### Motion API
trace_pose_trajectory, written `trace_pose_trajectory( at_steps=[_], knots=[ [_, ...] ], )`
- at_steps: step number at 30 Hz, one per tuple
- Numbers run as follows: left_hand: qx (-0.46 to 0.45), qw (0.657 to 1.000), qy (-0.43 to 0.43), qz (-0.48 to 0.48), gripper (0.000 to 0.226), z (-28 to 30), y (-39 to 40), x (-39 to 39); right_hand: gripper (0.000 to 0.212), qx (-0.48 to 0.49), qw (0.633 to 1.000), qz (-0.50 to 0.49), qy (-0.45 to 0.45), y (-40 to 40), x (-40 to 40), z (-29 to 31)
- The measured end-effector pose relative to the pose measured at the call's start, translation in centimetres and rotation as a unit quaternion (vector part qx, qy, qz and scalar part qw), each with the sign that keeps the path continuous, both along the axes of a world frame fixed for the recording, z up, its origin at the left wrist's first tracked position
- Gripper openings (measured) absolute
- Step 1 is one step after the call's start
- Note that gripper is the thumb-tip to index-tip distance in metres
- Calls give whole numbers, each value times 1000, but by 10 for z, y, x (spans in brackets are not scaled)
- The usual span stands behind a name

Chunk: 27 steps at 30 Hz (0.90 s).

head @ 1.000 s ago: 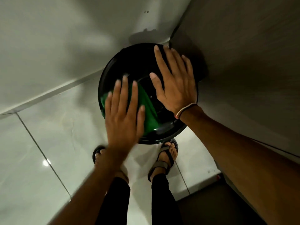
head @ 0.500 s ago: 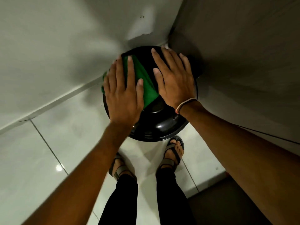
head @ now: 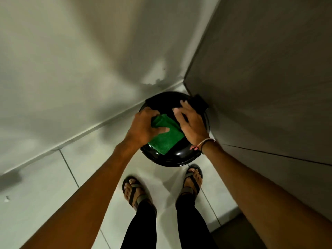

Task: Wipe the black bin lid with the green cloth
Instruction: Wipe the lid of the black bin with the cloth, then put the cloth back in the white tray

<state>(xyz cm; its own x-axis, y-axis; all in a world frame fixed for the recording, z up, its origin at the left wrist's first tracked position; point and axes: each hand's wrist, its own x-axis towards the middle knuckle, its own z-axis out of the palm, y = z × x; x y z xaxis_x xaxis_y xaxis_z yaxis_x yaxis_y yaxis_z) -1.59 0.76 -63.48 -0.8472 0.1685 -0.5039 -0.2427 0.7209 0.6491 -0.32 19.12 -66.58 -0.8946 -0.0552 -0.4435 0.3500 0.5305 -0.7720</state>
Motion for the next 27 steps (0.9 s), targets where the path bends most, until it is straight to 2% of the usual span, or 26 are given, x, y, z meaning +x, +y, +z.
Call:
trace_pose_trajectory(
  at_steps=[1, 2, 4, 5, 7, 9, 12, 14, 17, 19, 21, 23, 25, 27],
  knots=[
    [41, 999, 0, -26, 37, 22, -2, 0, 44, -85, 993, -48, -63, -1, 4, 24],
    [76, 996, 1, -45, 36, 48, -5, 0, 55, -159, 978, -82, -106, -1, 8, 47],
    [115, 990, 21, -74, 33, 113, -7, -9, 78, -240, 957, -82, -139, 2, 10, 107],
    [130, 987, 38, -83, 32, 148, -7, -17, 78, -278, 949, -62, -135, 4, 10, 140],
    [144, 982, 70, -104, 34, 236, -8, -32, 63, -327, 934, -56, -131, 7, 12, 227],
    [131, 976, 112, -136, 34, 334, 2, -48, 50, -335, 937, -50, -85, 18, 16, 319],
    [88, 962, 190, -172, 33, 456, 30, -63, 48, -268, 960, -71, 35, 41, 18, 433],
    [76, 956, 224, -172, 36, 522, 56, -69, 46, -249, 958, -111, 87, 61, 26, 502],
    [150, 957, 187, -167, 31, 591, 92, -80, 39, -223, 946, -174, 158, 96, 38, 581],
    [211, 948, 130, -198, 46, 626, 125, -79, 34, -202, 936, -223, 185, 128, 49, 620],
    [237, 937, 121, -227, 55, 647, 164, -77, 28, -166, 931, -268, 186, 161, 59, 642],
    [238, 935, 119, -235, 57, 642, 209, -78, 21, -103, 935, -294, 168, 198, 62, 645],
    [184, 940, 133, -253, 59, 621, 253, -79, 17, 22, 948, -280, 150, 232, 57, 637],
    [114, 943, 162, -269, 61, 594, 289, -78, 22, 171, 953, -223, 110, 258, 53, 626]
  ],
)
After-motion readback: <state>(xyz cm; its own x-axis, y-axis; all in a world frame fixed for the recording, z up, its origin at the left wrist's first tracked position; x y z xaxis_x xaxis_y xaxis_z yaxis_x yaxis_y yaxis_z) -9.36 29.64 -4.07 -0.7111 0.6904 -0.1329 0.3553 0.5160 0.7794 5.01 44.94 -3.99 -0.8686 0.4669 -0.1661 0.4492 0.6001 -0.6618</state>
